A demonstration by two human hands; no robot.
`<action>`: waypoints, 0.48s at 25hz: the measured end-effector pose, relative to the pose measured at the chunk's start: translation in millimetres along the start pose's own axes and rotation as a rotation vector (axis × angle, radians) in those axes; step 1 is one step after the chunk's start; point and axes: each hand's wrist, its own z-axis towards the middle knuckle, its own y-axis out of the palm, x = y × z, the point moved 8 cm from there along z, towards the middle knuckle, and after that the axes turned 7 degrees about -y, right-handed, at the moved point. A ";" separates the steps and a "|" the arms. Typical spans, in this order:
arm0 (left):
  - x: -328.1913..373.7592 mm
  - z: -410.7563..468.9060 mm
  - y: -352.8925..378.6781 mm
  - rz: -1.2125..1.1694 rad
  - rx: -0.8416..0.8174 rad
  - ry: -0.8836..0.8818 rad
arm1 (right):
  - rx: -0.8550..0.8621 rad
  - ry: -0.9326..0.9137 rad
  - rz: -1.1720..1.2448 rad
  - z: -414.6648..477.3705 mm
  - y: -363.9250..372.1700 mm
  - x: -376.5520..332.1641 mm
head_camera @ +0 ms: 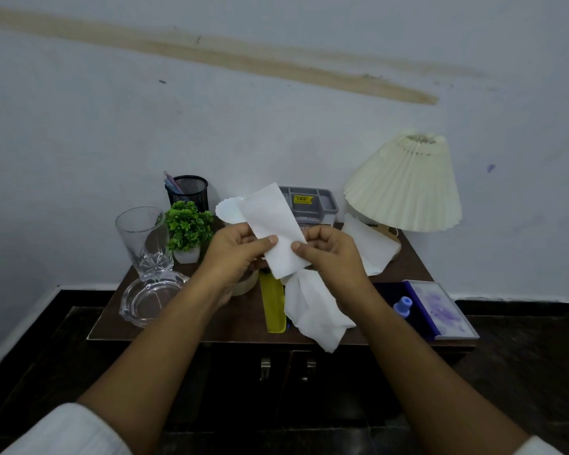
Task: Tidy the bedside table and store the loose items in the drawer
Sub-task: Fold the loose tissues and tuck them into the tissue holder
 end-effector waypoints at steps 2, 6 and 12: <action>1.1 3.3 -8.3 -0.055 0.119 -0.002 | 0.034 0.017 -0.045 0.6 -5.0 4.4; 1.4 27.4 -13.3 -0.260 0.156 -0.100 | 0.191 0.077 -0.103 20.4 -33.6 21.2; 2.6 80.8 2.1 -0.348 0.106 -0.206 | 0.197 0.069 -0.194 62.8 -43.2 36.8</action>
